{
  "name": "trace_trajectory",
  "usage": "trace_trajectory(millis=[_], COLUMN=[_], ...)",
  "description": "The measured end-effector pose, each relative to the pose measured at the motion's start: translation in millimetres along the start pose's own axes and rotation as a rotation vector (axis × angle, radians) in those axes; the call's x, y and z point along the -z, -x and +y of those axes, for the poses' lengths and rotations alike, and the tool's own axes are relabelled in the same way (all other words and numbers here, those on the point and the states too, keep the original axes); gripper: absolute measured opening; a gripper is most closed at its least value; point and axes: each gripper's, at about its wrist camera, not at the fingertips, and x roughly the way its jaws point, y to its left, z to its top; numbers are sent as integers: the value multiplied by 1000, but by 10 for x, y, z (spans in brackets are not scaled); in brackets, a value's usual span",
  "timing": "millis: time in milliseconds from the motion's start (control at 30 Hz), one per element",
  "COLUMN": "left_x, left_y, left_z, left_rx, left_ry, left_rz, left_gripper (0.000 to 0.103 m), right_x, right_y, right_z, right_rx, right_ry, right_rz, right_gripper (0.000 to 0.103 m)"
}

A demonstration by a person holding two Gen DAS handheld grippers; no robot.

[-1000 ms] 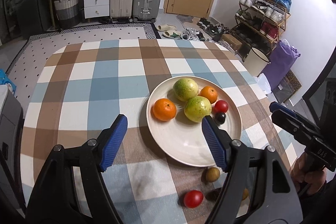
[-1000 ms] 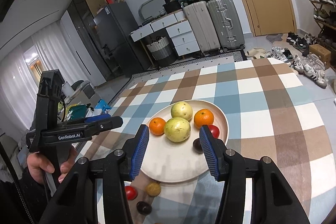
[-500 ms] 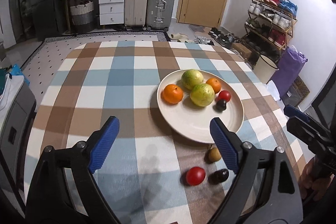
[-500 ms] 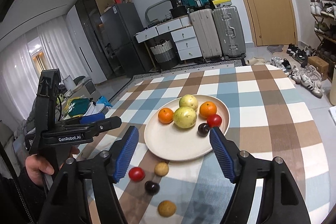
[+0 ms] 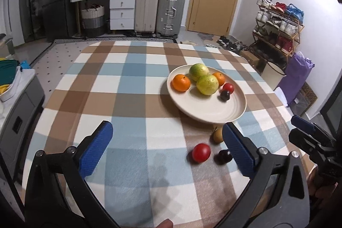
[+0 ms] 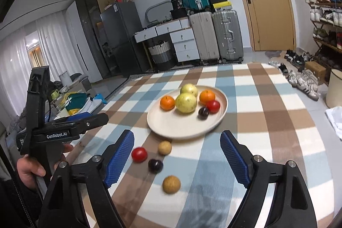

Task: Organize fruits
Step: 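Withdraw both tools from the plate toward the remaining fruits, then lower the right tool onto a tan round fruit and close it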

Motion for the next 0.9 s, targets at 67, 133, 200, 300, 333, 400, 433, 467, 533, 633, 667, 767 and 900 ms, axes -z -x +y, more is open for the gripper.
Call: trace_trajectory(millis=[67, 133, 200, 300, 333, 400, 433, 467, 533, 633, 667, 767, 900], left_x=[70, 141, 201, 265, 284, 318, 334, 356, 382, 429, 455, 513, 581], left_y=[38, 62, 57, 31, 30, 11, 5, -4, -20, -64, -88, -141, -200], left_z=[-9, -19, -17, 7, 8, 14, 13, 9, 13, 26, 28, 29, 43], left_rx=[-20, -54, -78, -76, -76, -72, -69, -68, -67, -58, -56, -48, -43], left_ry=[-10, -30, -43, -35, -35, -35, -35, -34, -29, -17, -15, -11, -3], left_rz=[-8, -18, -11, 9, 12, 17, 19, 22, 27, 44, 53, 72, 90], left_gripper=[102, 102, 102, 102, 102, 102, 102, 102, 102, 102, 102, 102, 102], right_x=[62, 112, 164, 235, 254, 294, 312, 326, 352, 375, 387, 406, 444], right_y=[-7, -9, -20, -47, -57, -74, -83, -96, -132, -161, -177, -222, -272], right_z=[9, 28, 44, 61, 67, 77, 79, 81, 75, 70, 66, 54, 47], right_rx=[0, 5, 9, 19, 19, 18, 18, 19, 18, 19, 20, 27, 39], right_ry=[3, 8, 11, 13, 13, 10, 9, 7, 3, 2, 1, 0, 0], right_rz=[17, 29, 42, 62, 68, 80, 86, 93, 111, 125, 133, 153, 178], right_gripper=[85, 85, 85, 85, 85, 85, 85, 85, 85, 85, 85, 85, 85])
